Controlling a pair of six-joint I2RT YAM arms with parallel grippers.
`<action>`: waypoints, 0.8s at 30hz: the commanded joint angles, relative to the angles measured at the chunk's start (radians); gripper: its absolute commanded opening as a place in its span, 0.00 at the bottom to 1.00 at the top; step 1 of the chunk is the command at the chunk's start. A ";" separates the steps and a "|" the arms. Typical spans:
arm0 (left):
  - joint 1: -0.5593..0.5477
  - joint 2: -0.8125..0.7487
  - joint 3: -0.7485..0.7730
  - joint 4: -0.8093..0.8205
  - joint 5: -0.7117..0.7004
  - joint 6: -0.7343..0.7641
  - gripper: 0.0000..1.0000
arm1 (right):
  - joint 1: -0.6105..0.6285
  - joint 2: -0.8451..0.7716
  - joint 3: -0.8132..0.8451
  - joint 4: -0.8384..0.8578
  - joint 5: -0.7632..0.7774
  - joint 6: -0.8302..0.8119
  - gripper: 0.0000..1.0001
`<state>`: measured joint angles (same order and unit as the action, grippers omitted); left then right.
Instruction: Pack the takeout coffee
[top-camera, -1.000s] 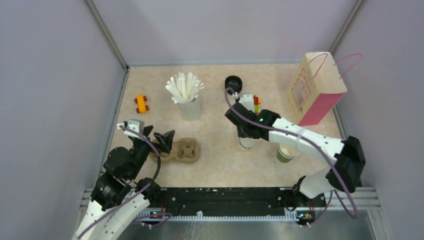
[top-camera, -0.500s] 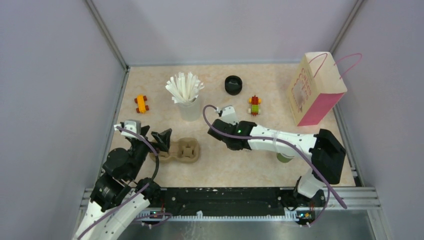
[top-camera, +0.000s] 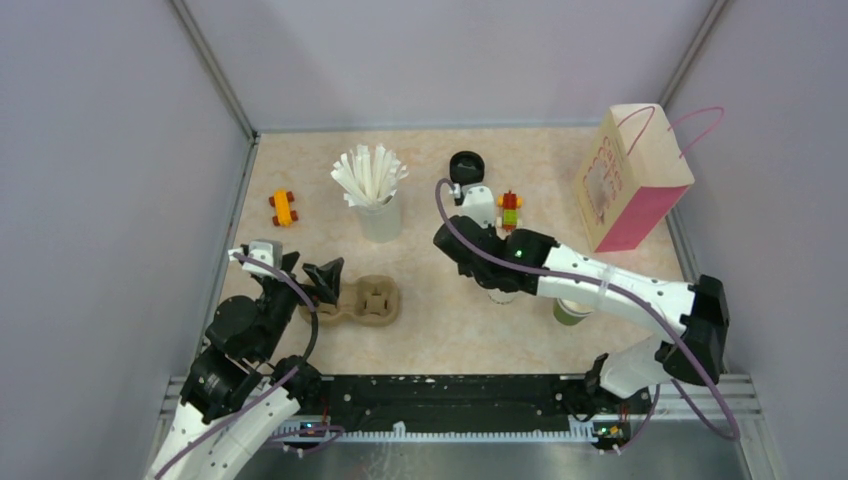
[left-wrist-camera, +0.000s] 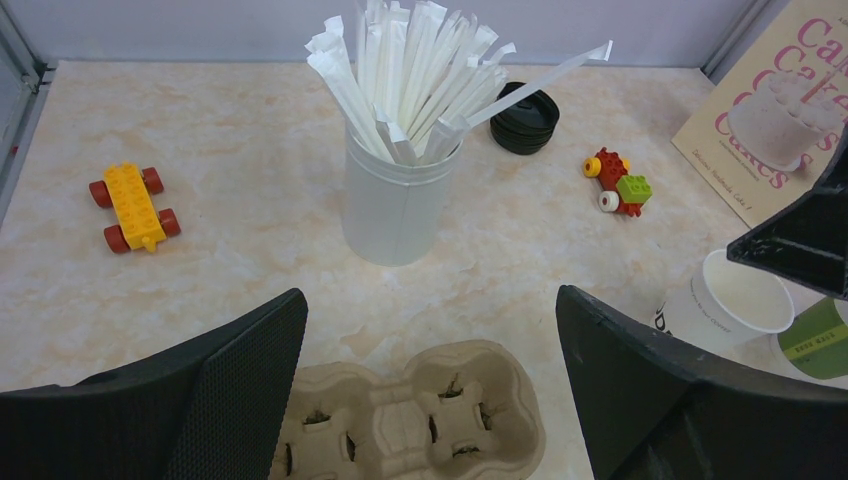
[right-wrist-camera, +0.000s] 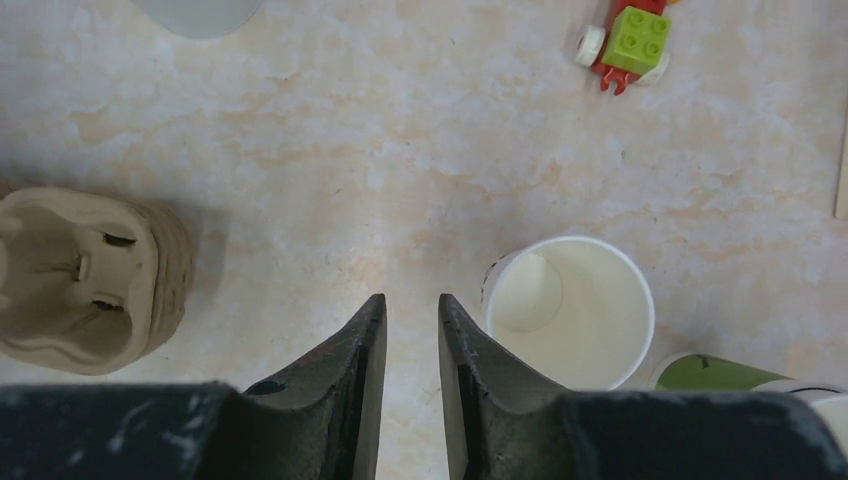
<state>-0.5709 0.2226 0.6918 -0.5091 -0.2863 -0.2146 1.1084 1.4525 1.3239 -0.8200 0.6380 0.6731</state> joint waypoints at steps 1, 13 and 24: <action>0.000 -0.002 0.018 0.015 -0.002 -0.008 0.99 | -0.064 -0.078 0.013 0.062 0.078 -0.008 0.27; -0.001 0.001 -0.007 0.044 0.055 0.011 0.99 | -0.456 -0.076 -0.157 0.634 -0.132 -0.128 0.28; -0.001 0.015 -0.010 0.052 0.093 0.015 0.99 | -0.557 0.481 0.256 0.568 -0.181 -0.188 0.25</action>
<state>-0.5709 0.2276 0.6910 -0.5026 -0.2169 -0.2077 0.5892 1.8050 1.4128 -0.2306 0.4850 0.5213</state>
